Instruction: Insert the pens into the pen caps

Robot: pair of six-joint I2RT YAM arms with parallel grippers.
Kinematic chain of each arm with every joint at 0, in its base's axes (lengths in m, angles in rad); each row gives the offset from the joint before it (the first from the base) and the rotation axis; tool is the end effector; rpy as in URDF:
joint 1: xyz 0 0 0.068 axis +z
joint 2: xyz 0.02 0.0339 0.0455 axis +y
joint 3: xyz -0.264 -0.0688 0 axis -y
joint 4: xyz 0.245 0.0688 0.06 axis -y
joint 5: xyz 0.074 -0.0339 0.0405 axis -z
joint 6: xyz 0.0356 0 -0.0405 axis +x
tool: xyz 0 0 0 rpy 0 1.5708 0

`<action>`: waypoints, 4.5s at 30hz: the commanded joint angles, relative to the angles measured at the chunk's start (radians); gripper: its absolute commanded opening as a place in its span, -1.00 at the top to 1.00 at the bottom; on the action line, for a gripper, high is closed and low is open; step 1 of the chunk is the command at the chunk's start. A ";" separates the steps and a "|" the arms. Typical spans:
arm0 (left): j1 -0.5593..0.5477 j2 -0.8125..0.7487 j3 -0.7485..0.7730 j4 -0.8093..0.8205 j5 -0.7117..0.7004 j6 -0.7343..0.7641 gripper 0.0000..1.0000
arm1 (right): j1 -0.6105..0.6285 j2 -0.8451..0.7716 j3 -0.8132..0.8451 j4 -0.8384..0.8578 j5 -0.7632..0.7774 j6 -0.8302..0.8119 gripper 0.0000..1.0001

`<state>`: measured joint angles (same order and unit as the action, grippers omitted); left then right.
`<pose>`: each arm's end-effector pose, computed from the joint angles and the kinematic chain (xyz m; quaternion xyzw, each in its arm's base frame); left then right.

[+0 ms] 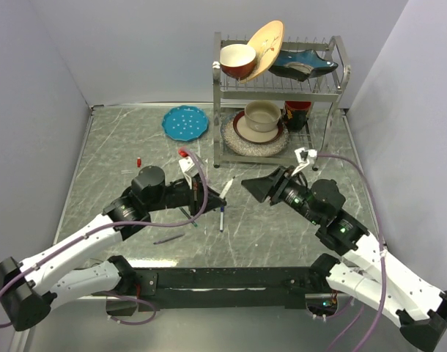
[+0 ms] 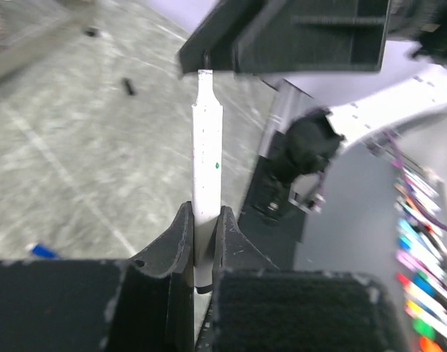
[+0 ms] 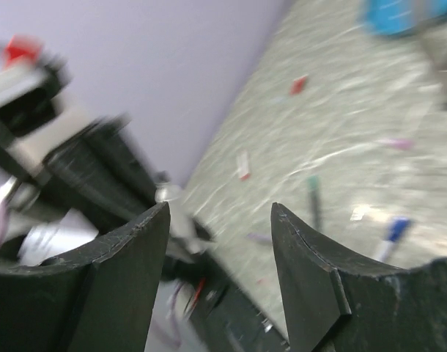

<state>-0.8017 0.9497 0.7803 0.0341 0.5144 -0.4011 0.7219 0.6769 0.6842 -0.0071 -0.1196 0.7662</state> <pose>0.1418 -0.1717 0.3319 0.3089 0.6807 -0.5179 0.4160 0.1234 0.1143 0.3407 -0.0266 0.7065 0.5092 0.4907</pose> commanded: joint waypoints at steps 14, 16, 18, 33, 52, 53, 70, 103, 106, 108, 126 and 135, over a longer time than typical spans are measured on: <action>0.006 -0.170 0.036 -0.181 -0.264 0.100 0.98 | -0.581 0.360 0.038 -0.441 0.460 0.056 -0.10; 0.006 -0.180 0.036 -0.194 -0.293 0.097 0.98 | -0.627 0.441 0.034 -0.393 0.416 0.015 -0.12; 0.006 -0.189 0.042 -0.212 -0.298 0.097 0.98 | -0.648 0.521 0.038 -0.374 0.417 0.012 -0.12; 0.006 -0.215 0.033 -0.211 -0.309 0.110 0.98 | -0.704 0.900 0.207 -0.317 0.382 -0.108 0.14; 0.006 -0.206 0.034 -0.209 -0.287 0.114 0.98 | -0.655 0.886 0.150 -0.212 0.156 -0.220 0.13; 0.006 -0.204 0.033 -0.209 -0.287 0.116 0.98 | -0.629 0.883 0.150 -0.214 0.153 -0.232 0.13; 0.006 -0.196 0.034 -0.211 -0.290 0.117 0.98 | -0.473 0.721 0.139 -0.393 0.313 0.034 0.14; 0.004 -0.189 0.028 -0.209 -0.274 0.123 0.98 | -0.599 0.983 0.347 -0.783 0.446 0.798 -0.13; 0.004 -0.183 0.030 -0.211 -0.272 0.125 0.98 | -0.598 1.015 0.351 -0.788 0.442 0.805 -0.13; 0.004 -0.180 0.030 -0.209 -0.274 0.127 0.98 | -0.598 1.036 0.353 -0.791 0.440 0.809 -0.13; 0.004 -0.203 0.028 -0.212 -0.289 0.127 0.98 | -0.590 1.046 0.339 -0.745 0.471 0.550 0.74; 0.004 -0.233 0.024 -0.209 -0.310 0.123 0.98 | -0.540 0.974 0.203 -0.466 0.290 0.214 1.00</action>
<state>-0.7990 0.7395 0.8013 -0.2070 0.2188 -0.2897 0.1387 1.6772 0.9779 -0.6754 0.2783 1.1755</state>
